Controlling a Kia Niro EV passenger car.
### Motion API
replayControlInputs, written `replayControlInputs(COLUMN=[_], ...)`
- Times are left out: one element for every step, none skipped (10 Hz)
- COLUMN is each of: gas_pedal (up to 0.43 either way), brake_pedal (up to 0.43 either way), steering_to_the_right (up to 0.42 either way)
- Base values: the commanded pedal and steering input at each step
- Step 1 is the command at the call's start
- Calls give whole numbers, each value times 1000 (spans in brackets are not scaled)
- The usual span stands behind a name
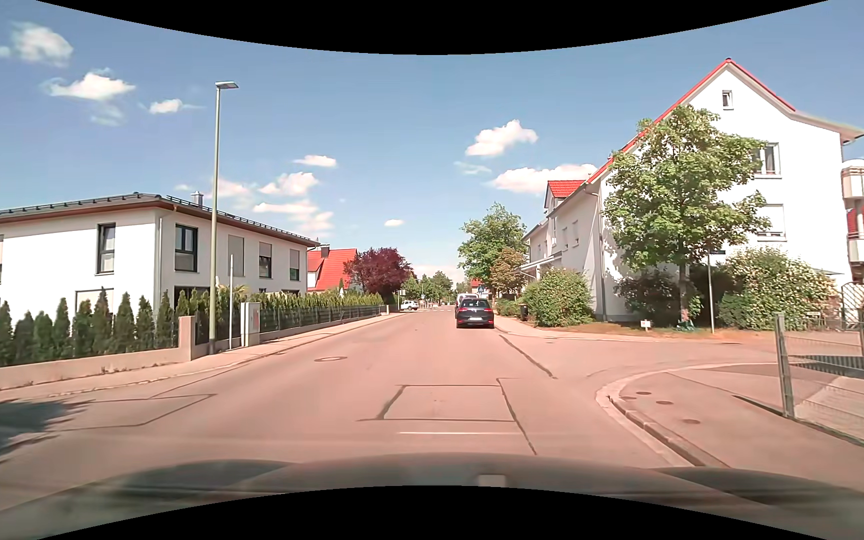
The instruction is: Follow the waypoints while adhering to traffic rules and regulations
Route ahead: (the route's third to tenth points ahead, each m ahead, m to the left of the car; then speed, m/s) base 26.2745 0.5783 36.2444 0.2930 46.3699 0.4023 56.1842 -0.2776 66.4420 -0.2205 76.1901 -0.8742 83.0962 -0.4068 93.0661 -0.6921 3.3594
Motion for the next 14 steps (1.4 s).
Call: replayControlInputs(gas_pedal=[0,0,0,0,0,0,0,0,0,0,0,0,0,0], brake_pedal=[30,67,79,85,98,116,128,128,128,128,104,6,0,0], steering_to_the_right=[3,4,4,4,4,4,4,4,6,7,8,8,8,8])
